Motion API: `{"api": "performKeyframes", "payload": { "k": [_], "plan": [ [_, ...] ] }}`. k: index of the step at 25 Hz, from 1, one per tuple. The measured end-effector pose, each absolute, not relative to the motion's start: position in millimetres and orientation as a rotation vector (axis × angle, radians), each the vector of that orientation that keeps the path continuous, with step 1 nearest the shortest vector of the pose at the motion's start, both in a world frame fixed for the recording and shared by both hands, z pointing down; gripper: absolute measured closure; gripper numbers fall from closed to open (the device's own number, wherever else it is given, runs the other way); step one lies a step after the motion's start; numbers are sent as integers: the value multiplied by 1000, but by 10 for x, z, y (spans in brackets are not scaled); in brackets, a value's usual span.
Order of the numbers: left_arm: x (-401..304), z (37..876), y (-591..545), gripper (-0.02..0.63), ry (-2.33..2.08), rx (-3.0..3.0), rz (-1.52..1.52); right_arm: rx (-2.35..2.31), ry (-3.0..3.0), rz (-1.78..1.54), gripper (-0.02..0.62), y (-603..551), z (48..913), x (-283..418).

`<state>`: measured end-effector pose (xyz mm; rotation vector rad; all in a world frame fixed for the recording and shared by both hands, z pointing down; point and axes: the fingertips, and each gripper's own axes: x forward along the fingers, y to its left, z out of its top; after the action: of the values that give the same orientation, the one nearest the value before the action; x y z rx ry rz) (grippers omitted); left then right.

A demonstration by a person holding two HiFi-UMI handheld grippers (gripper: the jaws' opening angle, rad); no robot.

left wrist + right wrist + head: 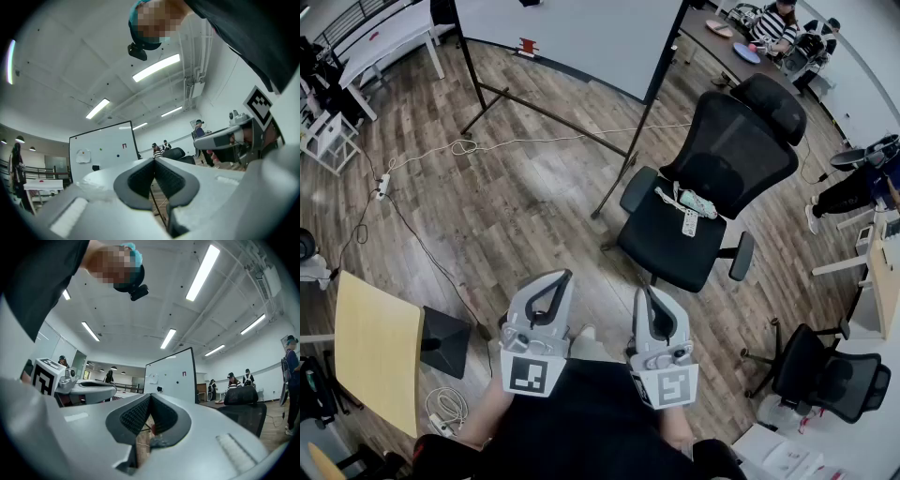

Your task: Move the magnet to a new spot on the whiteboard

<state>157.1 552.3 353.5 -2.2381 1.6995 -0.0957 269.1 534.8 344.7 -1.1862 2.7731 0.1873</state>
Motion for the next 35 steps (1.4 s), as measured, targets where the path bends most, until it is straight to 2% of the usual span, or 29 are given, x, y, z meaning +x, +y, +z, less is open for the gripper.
{"api": "performKeyframes", "payload": {
  "k": [20,35],
  "plan": [
    [1549,3545,5611,604,1703,-2235,-94,-1162,2842,224,598,5538,3504,2558],
    [963,3484,5696,604,1684,-2221,-43,-1151,2820,237,598,5665,3441,1991]
  ]
}}
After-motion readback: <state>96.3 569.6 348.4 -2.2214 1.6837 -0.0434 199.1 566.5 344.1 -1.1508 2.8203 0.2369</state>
